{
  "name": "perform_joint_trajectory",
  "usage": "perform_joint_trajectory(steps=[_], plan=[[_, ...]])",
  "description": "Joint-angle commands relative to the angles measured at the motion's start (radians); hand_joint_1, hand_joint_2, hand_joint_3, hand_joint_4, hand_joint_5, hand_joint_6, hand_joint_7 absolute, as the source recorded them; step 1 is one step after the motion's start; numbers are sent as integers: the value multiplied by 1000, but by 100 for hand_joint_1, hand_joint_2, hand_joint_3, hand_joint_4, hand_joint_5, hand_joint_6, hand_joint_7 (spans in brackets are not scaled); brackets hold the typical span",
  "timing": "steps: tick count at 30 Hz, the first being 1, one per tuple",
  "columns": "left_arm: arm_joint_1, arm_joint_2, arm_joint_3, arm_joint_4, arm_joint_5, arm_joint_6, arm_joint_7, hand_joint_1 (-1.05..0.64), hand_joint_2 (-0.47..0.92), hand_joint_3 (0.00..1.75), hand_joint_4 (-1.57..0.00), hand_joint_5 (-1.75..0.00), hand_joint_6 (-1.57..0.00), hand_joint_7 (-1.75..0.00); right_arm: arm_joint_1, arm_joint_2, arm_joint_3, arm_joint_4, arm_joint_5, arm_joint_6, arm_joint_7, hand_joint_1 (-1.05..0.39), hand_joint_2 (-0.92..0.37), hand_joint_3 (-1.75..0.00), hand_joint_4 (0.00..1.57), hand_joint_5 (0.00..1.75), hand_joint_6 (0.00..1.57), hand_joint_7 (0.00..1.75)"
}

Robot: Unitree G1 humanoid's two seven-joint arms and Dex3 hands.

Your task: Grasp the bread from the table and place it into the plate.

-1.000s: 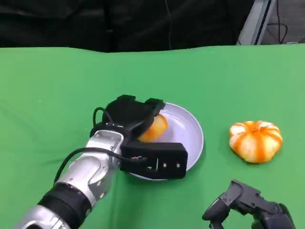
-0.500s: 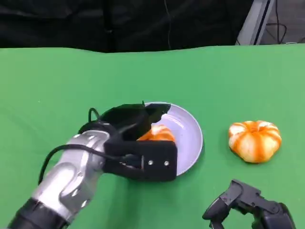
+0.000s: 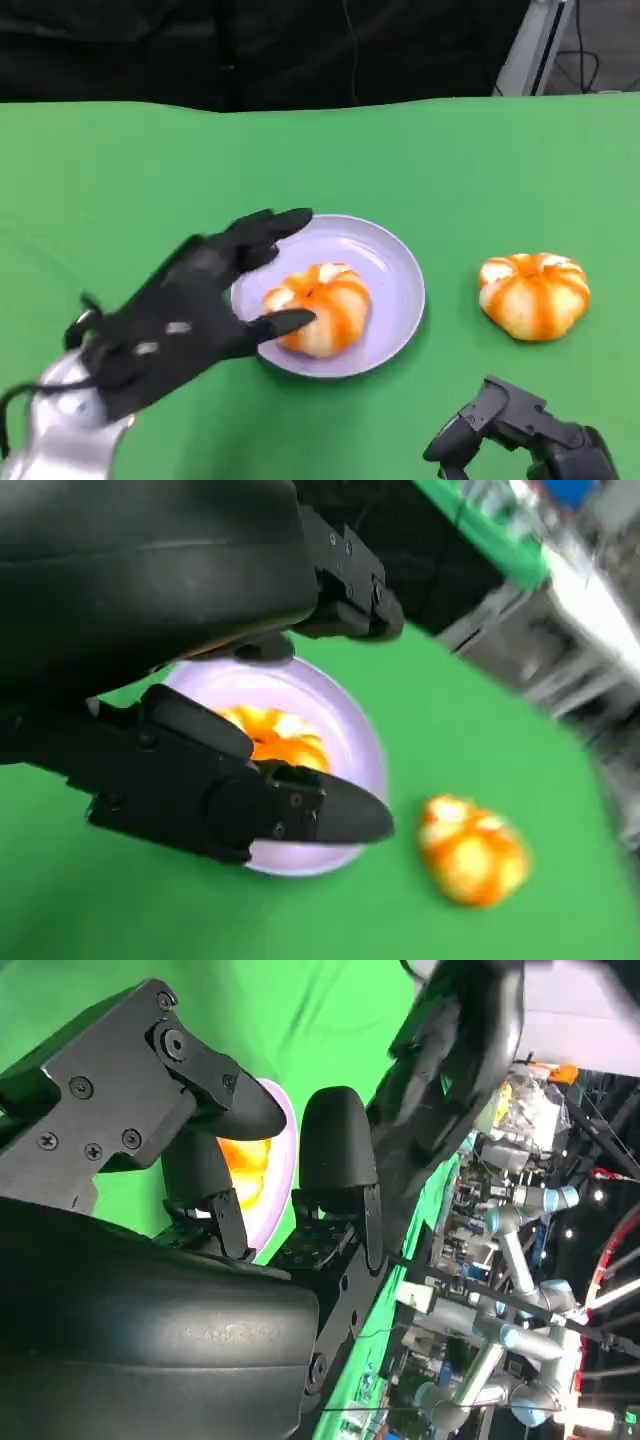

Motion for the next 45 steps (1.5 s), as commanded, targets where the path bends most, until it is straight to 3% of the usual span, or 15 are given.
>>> perform_joint_trajectory(steps=[1,3,4,7,10,13,17,24,33,45], plan=[[96,2,106,-88,-152,26,-11,-30,92,38,-51,-106,-73,-22,7,-8,-3,-7,3,-2,-2,-13,-37,-126,71,159,77,131],[146,22,151,-111,-222,-4,-34,-28,92,39,-52,-123,-76,-35,8,-9,-4,-8,3,0,-1,-14,-37,-125,71,159,77,131],[166,28,164,-115,-243,-26,-39,-27,92,38,-52,-131,-68,-60,8,-9,-3,-10,3,3,0,-14,-38,-125,71,159,77,131],[240,13,187,-143,-299,-64,-29,-22,92,39,-55,-147,-59,-105,9,-10,-5,-14,6,6,1,-13,-38,-125,71,159,77,131],[305,-18,197,-166,-338,-86,0,-16,91,43,-56,-155,-57,-123,9,-12,-7,-15,12,6,4,-12,-37,-125,71,159,77,130],[388,-72,211,-156,-377,-165,26,-2,74,89,-59,-169,-55,-144,9,-16,-11,-16,20,8,10,-14,-37,-125,71,158,78,130],[416,-95,218,-134,-394,-214,37,5,69,107,-65,-174,-59,-155,5,-16,-15,-19,19,10,12,-14,-37,-125,72,158,78,130],[435,-86,216,-49,-348,-356,38,9,57,124,-79,-175,-71,-167,9,-22,-23,-19,35,9,21,-12,-37,-126,71,158,78,130],[431,-82,212,30,-327,-499,34,-1,51,118,-84,-175,-71,-171,13,-27,-24,-17,33,-1,19,-11,-37,-126,70,158,77,131],[431,-84,196,39,-348,-523,30,0,51,114,-87,-175,-73,-172,6,-31,-31,-10,38,-10,20,-10,-35,-128,70,158,77,131]])
